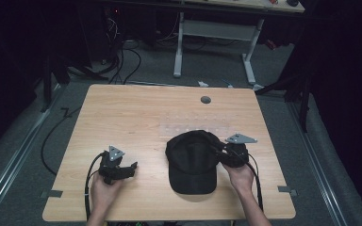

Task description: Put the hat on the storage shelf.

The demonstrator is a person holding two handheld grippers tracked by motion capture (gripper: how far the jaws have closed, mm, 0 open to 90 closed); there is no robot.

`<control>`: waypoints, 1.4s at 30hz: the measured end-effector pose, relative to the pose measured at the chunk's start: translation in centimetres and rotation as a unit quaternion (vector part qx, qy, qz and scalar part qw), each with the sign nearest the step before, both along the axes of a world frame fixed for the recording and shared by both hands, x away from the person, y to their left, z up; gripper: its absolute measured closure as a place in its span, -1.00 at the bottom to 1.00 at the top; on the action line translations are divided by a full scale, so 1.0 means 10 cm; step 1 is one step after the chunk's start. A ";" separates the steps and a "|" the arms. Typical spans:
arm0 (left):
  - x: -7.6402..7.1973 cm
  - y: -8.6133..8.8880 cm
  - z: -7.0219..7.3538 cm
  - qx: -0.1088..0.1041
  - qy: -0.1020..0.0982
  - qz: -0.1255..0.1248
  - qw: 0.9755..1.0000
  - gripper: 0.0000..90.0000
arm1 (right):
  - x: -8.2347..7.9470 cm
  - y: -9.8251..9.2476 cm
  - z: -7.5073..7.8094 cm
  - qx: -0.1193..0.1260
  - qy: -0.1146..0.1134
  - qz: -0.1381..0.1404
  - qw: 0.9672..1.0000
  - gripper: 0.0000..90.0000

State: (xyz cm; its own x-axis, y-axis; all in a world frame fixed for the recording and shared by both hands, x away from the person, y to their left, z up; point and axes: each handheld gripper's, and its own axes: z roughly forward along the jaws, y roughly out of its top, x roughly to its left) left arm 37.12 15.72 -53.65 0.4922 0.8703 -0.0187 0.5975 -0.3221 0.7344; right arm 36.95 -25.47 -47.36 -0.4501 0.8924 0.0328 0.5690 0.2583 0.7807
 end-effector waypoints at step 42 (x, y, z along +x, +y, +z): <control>0.00 0.00 0.00 0.000 0.000 -0.003 1.000 -0.48 | 0.04 -0.09 -0.01 0.045 0.016 0.051 0.998 0.94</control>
